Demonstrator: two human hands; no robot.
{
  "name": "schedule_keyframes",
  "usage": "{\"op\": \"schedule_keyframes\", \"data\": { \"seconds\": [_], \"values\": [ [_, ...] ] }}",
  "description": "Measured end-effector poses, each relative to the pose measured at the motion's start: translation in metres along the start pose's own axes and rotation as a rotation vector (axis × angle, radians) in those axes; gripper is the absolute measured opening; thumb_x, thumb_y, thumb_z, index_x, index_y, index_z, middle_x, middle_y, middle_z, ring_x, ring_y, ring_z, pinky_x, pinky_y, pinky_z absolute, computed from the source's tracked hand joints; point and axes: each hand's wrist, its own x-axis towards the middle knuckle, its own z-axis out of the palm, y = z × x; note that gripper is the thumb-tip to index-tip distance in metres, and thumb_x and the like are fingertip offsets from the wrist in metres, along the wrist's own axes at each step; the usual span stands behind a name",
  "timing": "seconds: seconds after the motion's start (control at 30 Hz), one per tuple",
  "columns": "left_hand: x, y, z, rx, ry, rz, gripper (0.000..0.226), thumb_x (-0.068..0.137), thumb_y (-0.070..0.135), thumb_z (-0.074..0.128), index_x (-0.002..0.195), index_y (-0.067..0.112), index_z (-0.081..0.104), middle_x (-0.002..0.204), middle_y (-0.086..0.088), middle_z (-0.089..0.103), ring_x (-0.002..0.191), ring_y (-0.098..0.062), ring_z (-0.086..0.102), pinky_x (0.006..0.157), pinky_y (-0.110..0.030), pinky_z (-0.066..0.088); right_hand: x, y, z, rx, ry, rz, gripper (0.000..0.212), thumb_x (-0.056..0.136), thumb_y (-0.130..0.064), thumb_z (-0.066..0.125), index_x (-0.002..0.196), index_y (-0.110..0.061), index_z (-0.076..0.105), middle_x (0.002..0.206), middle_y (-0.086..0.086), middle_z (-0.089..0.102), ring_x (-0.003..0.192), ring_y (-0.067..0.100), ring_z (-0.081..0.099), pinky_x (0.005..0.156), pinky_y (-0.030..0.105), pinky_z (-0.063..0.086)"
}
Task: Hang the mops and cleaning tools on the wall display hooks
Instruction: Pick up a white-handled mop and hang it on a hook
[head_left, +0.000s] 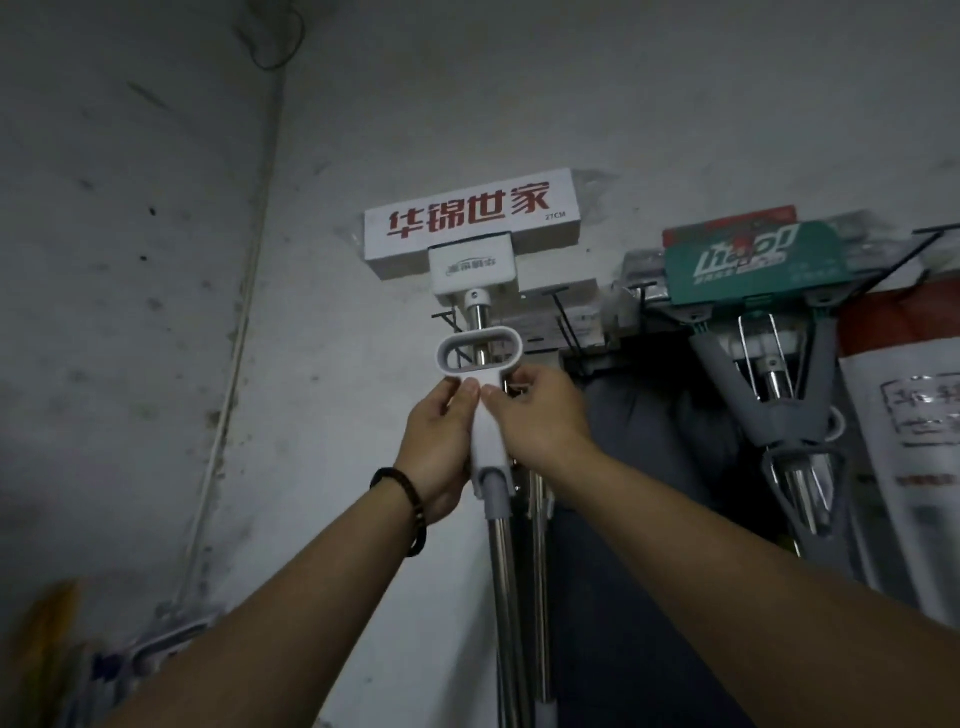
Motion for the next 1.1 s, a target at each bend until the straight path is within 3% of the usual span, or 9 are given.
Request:
{"op": "schedule_keyframes", "data": {
  "seconds": [0.17,0.33,0.63,0.7,0.77,0.83,0.97,1.1],
  "values": [
    [0.032,-0.023,0.003,0.013,0.012,-0.073,0.029,0.109,0.028,0.047,0.124,0.013,0.067,0.11,-0.015,0.078,0.101,-0.033,0.075,0.09,-0.057,0.06,0.03,0.027,0.016,-0.08,0.053,0.08,0.019,0.093,-0.035,0.077,0.103,-0.018,0.077,0.103,0.002,0.078,0.093,0.023,0.075,0.085,0.035,0.061],
    [0.053,-0.054,0.003,0.017,0.008,-0.174,0.027,0.108,0.029,0.05,0.12,0.013,0.068,0.099,-0.012,0.079,0.078,-0.024,0.077,0.062,-0.038,0.062,0.046,0.065,0.029,-0.127,0.052,0.154,0.017,0.093,-0.033,0.076,0.095,-0.016,0.075,0.095,0.003,0.078,0.091,0.025,0.075,0.084,0.041,0.063],
    [0.082,-0.109,0.01,-0.018,0.019,-0.269,0.029,0.109,0.027,0.048,0.121,0.011,0.069,0.105,-0.02,0.078,0.081,-0.031,0.076,0.057,-0.037,0.061,0.064,0.115,0.039,-0.212,0.039,0.194,0.016,0.095,-0.025,0.073,0.099,-0.01,0.077,0.099,0.008,0.077,0.093,0.026,0.075,0.077,0.033,0.059],
    [0.088,-0.115,0.013,0.001,0.035,-0.25,0.029,0.108,0.028,0.05,0.12,0.011,0.07,0.105,-0.018,0.078,0.085,-0.031,0.076,0.063,-0.039,0.064,0.07,0.12,0.043,-0.227,0.048,0.211,0.017,0.096,-0.025,0.072,0.102,-0.01,0.076,0.103,0.009,0.076,0.096,0.028,0.074,0.075,0.032,0.056],
    [0.097,-0.12,0.016,0.026,0.041,-0.219,0.03,0.106,0.031,0.053,0.123,0.012,0.07,0.106,-0.015,0.079,0.095,-0.032,0.076,0.081,-0.048,0.064,0.077,0.123,0.042,-0.244,0.06,0.216,0.019,0.096,-0.03,0.07,0.103,-0.012,0.073,0.105,0.009,0.074,0.095,0.028,0.073,0.072,0.03,0.052],
    [0.107,-0.121,0.02,0.017,0.041,-0.205,0.031,0.105,0.032,0.055,0.125,0.013,0.069,0.107,-0.015,0.078,0.099,-0.033,0.076,0.089,-0.054,0.061,0.086,0.125,0.039,-0.238,0.069,0.214,0.022,0.094,-0.034,0.07,0.101,-0.013,0.071,0.104,0.008,0.074,0.093,0.027,0.073,0.073,0.033,0.057],
    [0.115,-0.13,0.026,-0.001,0.01,-0.174,0.028,0.105,0.029,0.055,0.121,0.011,0.07,0.107,-0.017,0.078,0.101,-0.036,0.075,0.094,-0.059,0.058,0.091,0.127,0.029,-0.22,0.075,0.233,0.023,0.091,-0.037,0.072,0.101,-0.016,0.072,0.102,0.007,0.075,0.093,0.029,0.074,0.081,0.041,0.064],
    [0.101,-0.154,0.022,0.078,-0.019,-0.147,0.025,0.105,0.029,0.055,0.111,0.015,0.074,0.102,-0.017,0.079,0.1,-0.038,0.075,0.094,-0.06,0.058,0.071,0.144,0.025,-0.207,0.037,0.237,0.017,0.094,-0.031,0.072,0.101,-0.017,0.074,0.1,0.005,0.076,0.094,0.027,0.074,0.08,0.039,0.063]
  ]
}}
